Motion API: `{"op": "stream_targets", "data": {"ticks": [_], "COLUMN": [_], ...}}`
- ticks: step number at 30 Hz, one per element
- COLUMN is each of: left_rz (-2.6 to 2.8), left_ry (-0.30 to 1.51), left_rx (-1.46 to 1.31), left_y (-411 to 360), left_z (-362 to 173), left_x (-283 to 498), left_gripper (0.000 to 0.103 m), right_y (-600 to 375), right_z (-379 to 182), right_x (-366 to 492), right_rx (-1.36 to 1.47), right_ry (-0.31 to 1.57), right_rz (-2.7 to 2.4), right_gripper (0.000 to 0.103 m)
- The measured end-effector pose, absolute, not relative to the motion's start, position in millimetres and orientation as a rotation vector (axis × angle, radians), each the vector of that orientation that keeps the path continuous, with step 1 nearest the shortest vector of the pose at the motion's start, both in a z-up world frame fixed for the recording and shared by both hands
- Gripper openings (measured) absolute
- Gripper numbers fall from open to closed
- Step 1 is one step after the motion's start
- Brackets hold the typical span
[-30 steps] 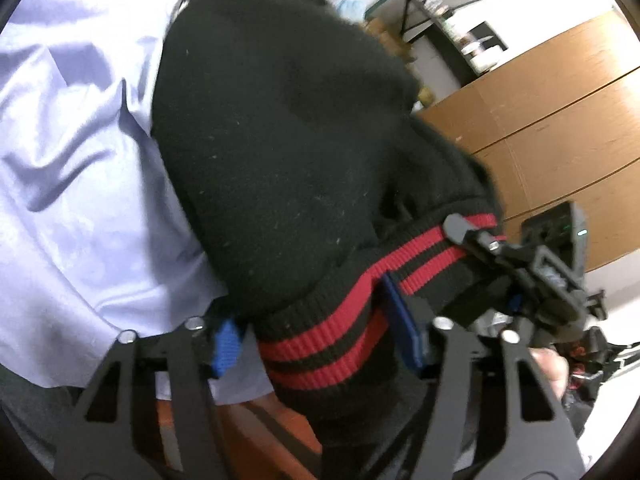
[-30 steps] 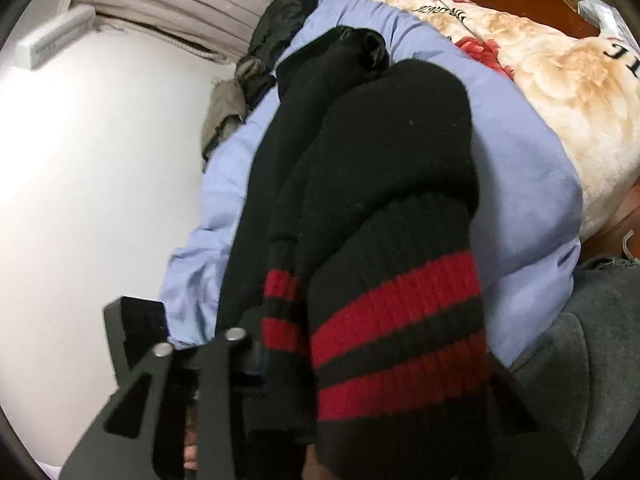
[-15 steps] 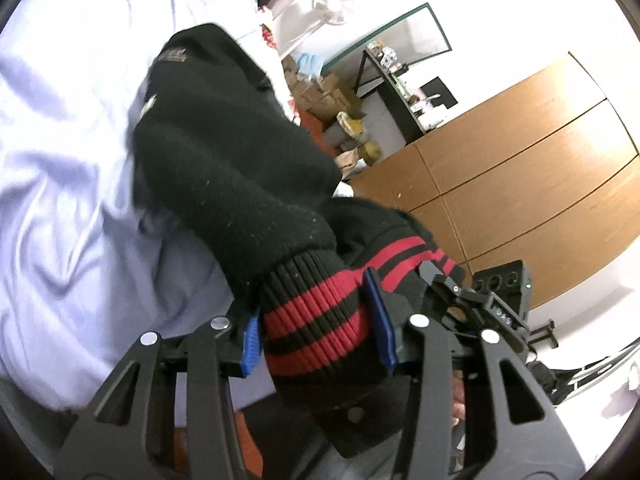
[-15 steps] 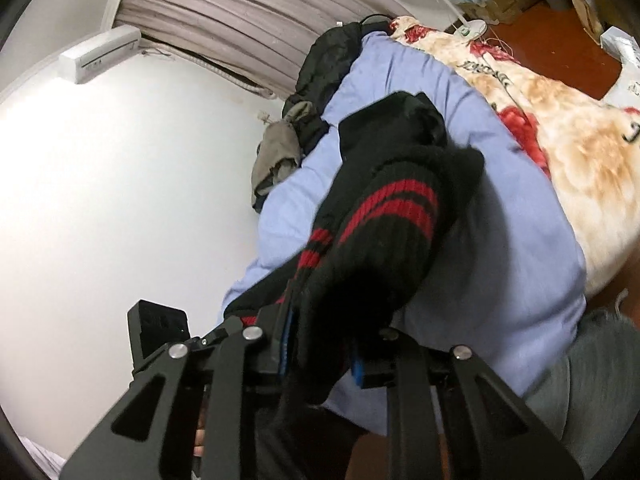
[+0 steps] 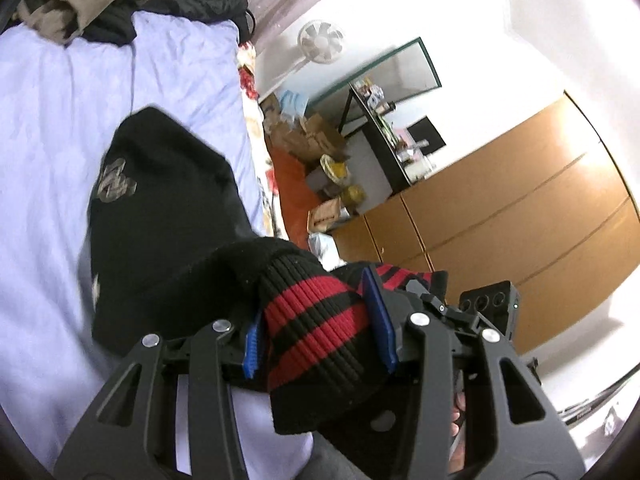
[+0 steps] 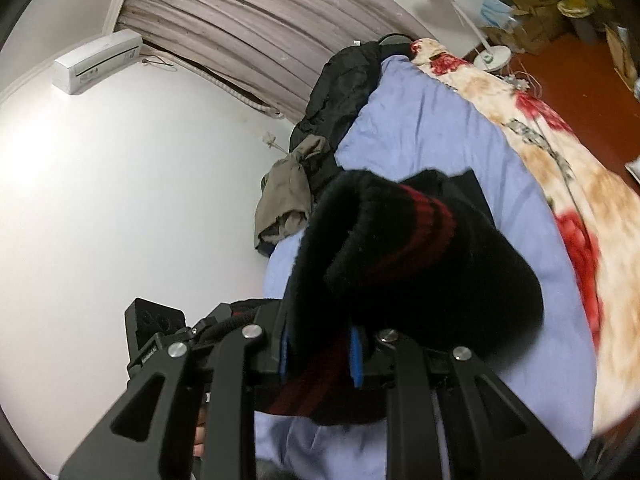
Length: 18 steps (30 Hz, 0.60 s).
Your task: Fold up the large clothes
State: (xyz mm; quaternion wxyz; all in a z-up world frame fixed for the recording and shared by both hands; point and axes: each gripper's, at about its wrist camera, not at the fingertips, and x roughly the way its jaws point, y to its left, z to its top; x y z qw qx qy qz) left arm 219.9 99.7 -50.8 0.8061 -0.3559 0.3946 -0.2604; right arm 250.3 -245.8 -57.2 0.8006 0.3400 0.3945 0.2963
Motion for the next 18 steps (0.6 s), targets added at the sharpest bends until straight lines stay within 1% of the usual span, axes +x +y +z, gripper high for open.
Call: {"op": "stream_targets", "data": {"ticks": [4, 9, 11, 12, 15, 18], "left_rz": [-0.508, -0.453, -0.421, -0.392, -0.304, -0.235], "left_ry": [0.853, 0.834, 0.827, 0.828, 0.850, 0.891], "left_rx": [-0.801, -0.826, -0.827, -0.832, -0.828, -0.856], "left_y": [114.6, 132.4, 139.5, 143.7, 152.3, 159.1], "left_z": [-68.4, -91.0, -102.5, -113.5, -155.3, -206.5], "left_x": [292.9, 375.7, 403.6, 422.4, 464.5, 485.6], "left_gripper": [0.044, 0.044, 0.044, 0.043, 0.043, 0.043], "right_y": [-227.7, -200.4, -186.7, -181.4, -161.6, -148.3], "right_z": [-70.5, -81.2, -93.8, -100.4, -144.1, -184.2], "right_x": [324.3, 406.0, 445.6, 458.8, 510.7, 536.6], "right_rx": [0.690, 0.644, 0.626, 0.618, 0.589, 0.562], "right_ry": [0.893, 0.903, 0.911, 0.918, 0.981, 1.037], "right_rz": [0.623, 0.609, 0.590, 0.584, 0.545, 0.516], "right_gripper": [0.022, 0.022, 0.022, 0.022, 0.022, 0.023]}}
